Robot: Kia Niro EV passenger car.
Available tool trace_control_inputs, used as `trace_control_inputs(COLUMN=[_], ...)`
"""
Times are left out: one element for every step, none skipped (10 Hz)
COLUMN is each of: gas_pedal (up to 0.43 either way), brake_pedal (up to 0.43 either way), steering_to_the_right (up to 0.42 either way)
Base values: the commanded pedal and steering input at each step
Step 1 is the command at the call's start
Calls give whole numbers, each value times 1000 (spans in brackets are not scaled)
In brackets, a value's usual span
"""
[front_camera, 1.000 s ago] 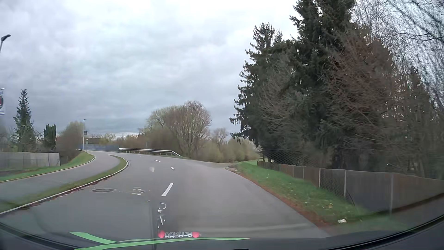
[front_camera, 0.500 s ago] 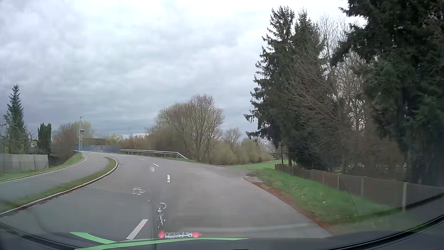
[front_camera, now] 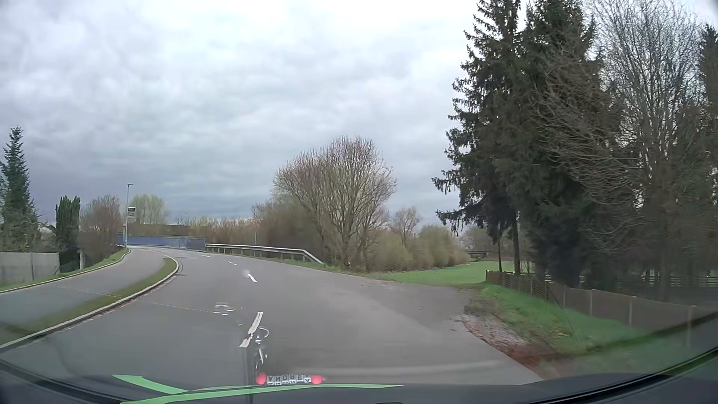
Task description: Follow the waypoints while adhering to traffic rules and regulations
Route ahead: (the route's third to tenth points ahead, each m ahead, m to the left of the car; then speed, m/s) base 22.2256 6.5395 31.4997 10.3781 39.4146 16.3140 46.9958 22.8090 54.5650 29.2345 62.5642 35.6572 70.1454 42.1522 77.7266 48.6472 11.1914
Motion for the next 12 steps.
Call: trace_control_inputs(gas_pedal=[110, 118, 118, 118, 118, 130, 138, 138, 150, 157, 157, 157], brake_pedal=[0, 0, 0, 0, 0, 0, 0, 0, 0, 0, 0, 0], steering_to_the_right=[-65, -68, -73, -75, -78, -78, -78, -78, -78, -78, -78, -79])
